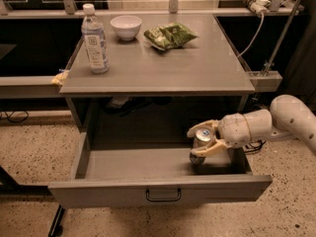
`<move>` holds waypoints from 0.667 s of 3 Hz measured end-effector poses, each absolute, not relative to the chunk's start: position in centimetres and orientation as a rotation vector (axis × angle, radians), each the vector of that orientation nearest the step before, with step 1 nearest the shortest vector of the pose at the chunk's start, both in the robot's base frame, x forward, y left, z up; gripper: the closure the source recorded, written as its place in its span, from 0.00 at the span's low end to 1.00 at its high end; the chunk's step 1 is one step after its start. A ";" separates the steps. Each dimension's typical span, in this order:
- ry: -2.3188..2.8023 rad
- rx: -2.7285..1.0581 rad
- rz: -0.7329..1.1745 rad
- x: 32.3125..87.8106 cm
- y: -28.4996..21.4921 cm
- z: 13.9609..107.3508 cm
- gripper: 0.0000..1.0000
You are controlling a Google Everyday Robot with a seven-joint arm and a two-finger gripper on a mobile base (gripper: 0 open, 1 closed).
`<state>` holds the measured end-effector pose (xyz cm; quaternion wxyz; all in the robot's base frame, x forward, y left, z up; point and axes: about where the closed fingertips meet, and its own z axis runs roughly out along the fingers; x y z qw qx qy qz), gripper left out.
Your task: Place redbull can into top drawer
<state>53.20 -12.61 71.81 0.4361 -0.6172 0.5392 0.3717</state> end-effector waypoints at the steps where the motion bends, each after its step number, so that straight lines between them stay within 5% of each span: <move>1: 1.309 -1.558 0.925 53.7 -12.4 70.5 1.00; 2: 1.289 -1.564 0.933 54.1 -12.3 69.5 1.00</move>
Offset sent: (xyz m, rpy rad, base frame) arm 0.0131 -0.0010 -0.0357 0.0206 -0.0362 0.0458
